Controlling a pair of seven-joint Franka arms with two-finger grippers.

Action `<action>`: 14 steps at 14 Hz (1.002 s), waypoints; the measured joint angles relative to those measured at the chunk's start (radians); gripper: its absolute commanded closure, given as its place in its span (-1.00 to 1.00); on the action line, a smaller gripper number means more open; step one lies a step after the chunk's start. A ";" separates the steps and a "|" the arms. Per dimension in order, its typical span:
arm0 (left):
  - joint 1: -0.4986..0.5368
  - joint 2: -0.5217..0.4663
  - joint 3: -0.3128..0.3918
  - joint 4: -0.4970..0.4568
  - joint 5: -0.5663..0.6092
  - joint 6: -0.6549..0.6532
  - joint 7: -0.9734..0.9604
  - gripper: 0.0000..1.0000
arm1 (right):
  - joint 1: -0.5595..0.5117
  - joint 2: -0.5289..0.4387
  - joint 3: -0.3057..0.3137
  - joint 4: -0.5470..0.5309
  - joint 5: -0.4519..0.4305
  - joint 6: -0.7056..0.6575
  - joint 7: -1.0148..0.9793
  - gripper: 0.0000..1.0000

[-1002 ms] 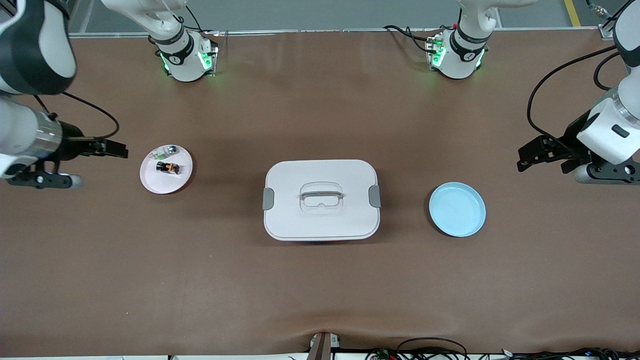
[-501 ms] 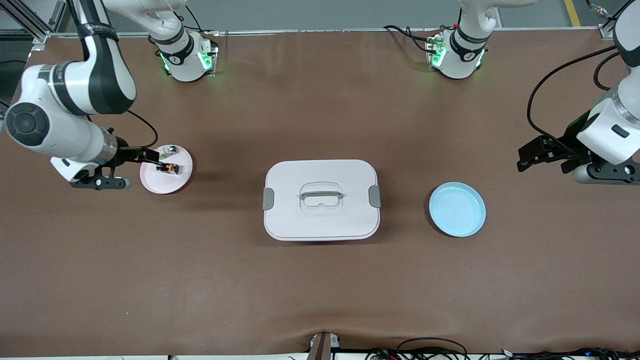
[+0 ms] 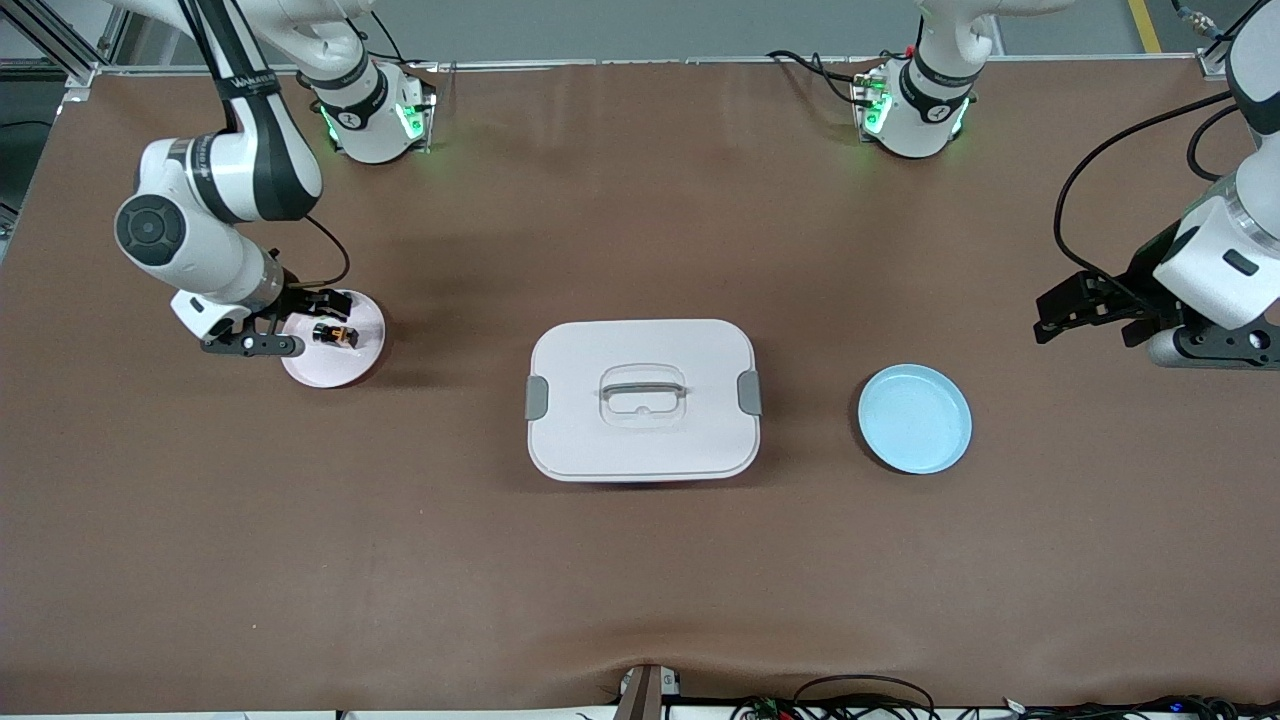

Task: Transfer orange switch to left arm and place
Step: 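Reach the right gripper down to the orange switch on the white plate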

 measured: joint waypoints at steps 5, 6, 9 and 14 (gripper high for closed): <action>0.000 0.001 0.000 0.000 0.000 0.000 0.000 -1.00 | -0.016 0.035 -0.002 -0.038 -0.105 0.090 0.032 -1.00; 0.000 0.002 0.000 0.000 0.000 0.000 -0.001 -1.00 | -0.030 0.055 -0.002 -0.043 -0.113 0.122 0.036 -1.00; 0.000 0.005 0.000 0.000 0.000 0.000 -0.001 -1.00 | -0.068 0.126 -0.003 -0.085 -0.116 0.264 0.038 -1.00; 0.000 0.007 0.000 0.000 0.000 0.000 -0.001 -1.00 | -0.071 0.176 0.003 -0.095 -0.120 0.304 0.106 -1.00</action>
